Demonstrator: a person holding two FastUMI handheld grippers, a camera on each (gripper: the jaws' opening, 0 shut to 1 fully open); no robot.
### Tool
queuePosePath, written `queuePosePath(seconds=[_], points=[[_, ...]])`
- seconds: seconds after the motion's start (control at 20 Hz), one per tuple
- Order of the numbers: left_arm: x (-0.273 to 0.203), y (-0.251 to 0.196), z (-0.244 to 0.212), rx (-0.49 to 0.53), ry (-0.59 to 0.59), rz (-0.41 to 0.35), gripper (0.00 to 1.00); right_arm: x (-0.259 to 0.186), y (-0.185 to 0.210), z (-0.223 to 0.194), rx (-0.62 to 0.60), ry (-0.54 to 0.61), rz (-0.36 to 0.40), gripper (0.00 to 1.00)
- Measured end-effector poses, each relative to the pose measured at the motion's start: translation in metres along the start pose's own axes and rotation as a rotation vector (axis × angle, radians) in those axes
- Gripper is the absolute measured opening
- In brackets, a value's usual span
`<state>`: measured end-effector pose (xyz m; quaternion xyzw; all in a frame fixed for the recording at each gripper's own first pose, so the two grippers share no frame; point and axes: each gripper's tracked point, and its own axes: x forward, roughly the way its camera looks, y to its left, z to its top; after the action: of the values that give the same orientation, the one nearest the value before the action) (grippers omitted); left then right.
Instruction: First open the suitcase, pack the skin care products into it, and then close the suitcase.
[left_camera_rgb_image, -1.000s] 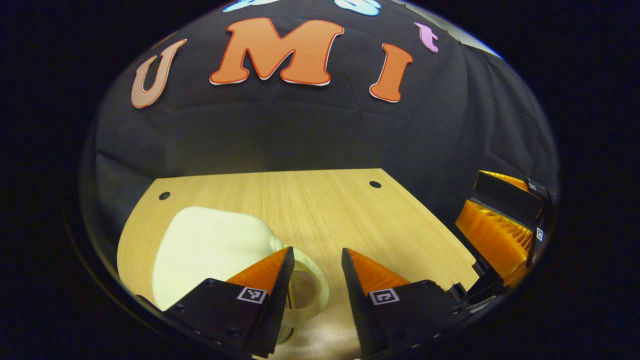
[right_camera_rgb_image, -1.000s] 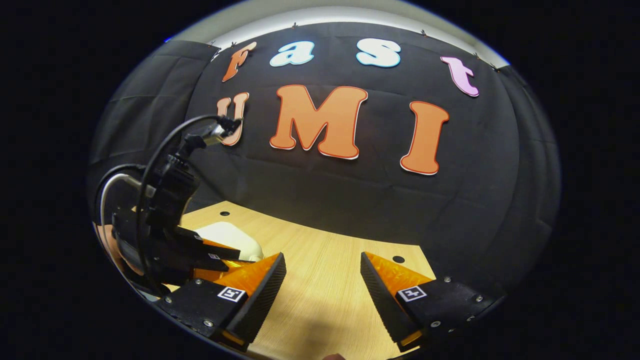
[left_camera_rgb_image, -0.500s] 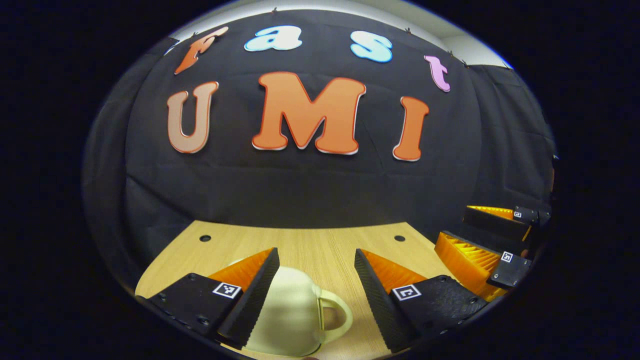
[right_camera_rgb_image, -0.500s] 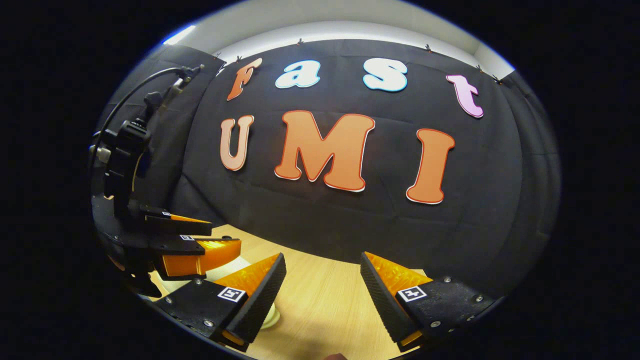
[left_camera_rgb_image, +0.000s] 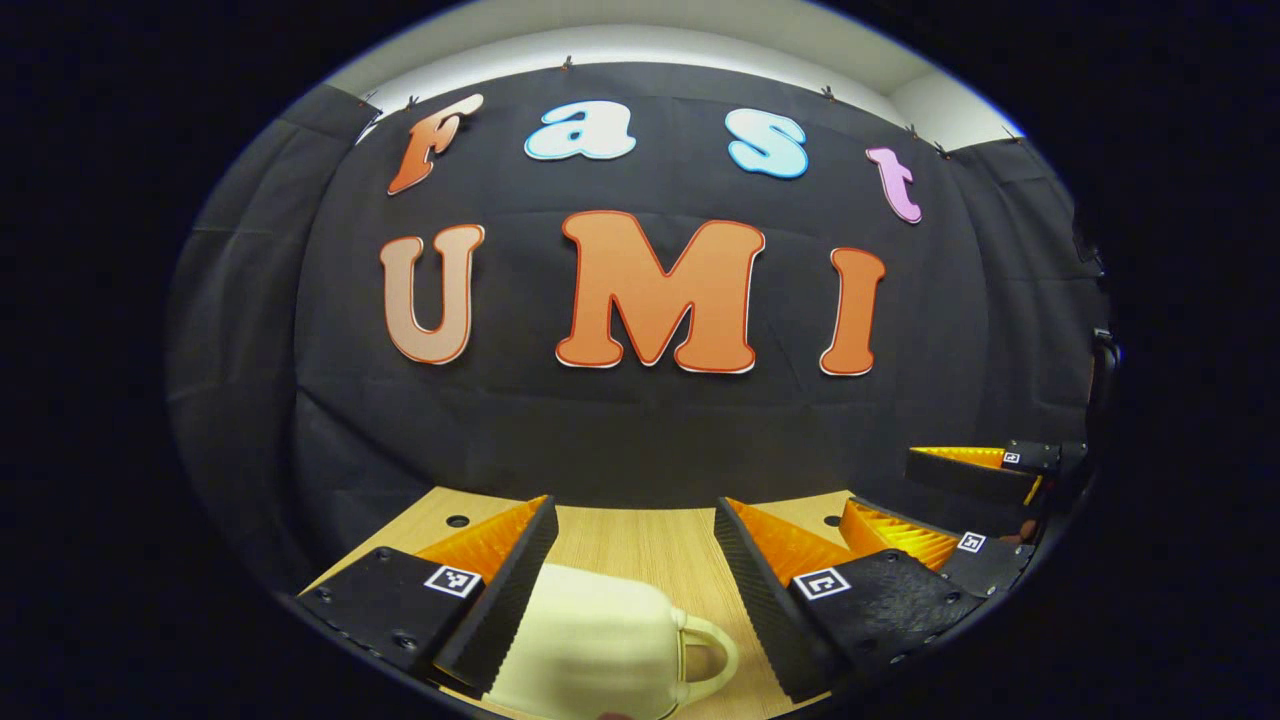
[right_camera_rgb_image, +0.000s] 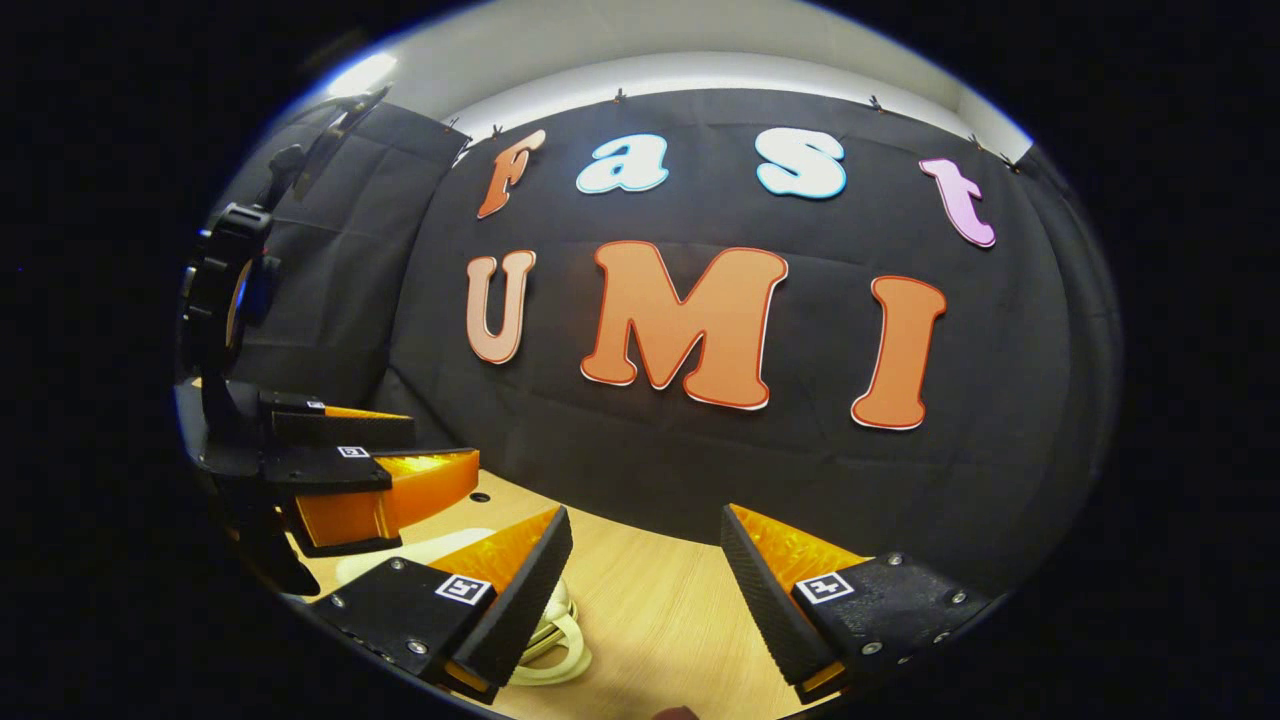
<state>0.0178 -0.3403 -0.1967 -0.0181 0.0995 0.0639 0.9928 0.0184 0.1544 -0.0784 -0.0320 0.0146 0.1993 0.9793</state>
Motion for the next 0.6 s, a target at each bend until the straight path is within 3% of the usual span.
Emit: queuePosePath(seconds=[0.35, 0.6], points=[[-0.002, 0.001, 0.0, 0.051, -0.067, 0.012, 0.96, 0.001, -0.001, 0.004, 0.001, -0.012, -0.025, 0.95], [0.007, 0.0, -0.011, 0.011, -0.046, -0.022, 0.96, -0.003, 0.005, 0.007, 0.009, -0.013, -0.039, 0.95]])
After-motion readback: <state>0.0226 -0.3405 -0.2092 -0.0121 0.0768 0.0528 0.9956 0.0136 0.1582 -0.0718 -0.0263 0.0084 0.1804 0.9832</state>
